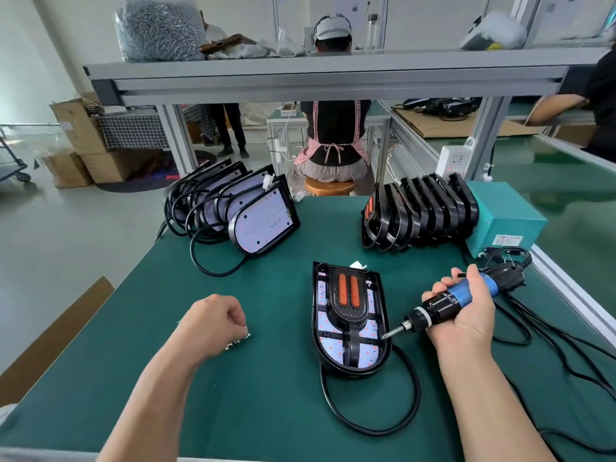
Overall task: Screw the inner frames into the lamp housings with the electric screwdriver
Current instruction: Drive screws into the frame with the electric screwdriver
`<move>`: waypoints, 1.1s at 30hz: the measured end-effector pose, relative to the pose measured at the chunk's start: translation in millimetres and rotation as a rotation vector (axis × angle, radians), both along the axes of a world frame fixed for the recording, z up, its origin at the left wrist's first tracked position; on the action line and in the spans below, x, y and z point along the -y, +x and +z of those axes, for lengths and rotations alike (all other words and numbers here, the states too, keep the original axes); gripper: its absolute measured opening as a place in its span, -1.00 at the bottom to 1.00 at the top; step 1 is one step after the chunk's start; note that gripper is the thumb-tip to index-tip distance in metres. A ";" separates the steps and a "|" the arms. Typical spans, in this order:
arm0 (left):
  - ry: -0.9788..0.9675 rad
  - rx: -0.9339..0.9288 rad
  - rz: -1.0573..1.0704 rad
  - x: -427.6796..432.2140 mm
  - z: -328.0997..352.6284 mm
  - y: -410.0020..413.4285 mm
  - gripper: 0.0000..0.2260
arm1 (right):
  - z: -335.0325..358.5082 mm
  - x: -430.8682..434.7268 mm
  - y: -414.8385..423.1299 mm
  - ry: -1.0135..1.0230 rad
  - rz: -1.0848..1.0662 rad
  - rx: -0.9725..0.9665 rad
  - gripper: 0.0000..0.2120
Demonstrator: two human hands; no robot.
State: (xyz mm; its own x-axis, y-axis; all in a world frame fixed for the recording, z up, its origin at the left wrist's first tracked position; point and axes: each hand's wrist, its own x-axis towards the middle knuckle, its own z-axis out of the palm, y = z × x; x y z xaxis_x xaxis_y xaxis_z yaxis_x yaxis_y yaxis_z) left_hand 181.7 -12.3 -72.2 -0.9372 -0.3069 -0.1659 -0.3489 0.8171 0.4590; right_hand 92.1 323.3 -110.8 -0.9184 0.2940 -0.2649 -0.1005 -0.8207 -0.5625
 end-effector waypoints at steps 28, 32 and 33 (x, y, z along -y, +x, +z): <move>1.228 -0.219 -0.072 -134.1 12.4 24.7 -0.83 | 77.7 33.3 41.0 -0.001 -0.135 -0.055 -0.81; 1.364 -0.210 -0.024 -136.3 11.9 25.9 -0.81 | 80.7 30.4 47.1 0.025 -0.167 -0.057 -0.80; 1.389 -0.210 -0.021 -137.3 12.6 26.3 -0.83 | 80.5 30.1 47.8 0.034 -0.170 -0.057 -0.79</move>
State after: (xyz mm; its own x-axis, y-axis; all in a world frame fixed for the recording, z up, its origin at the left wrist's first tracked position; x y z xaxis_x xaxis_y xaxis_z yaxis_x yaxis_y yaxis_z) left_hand 208.0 125.0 -59.6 -0.9843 0.0040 -0.1766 -0.1676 -0.3360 0.9268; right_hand 139.8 293.2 -30.3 -0.8679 0.4542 -0.2011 -0.2688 -0.7700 -0.5787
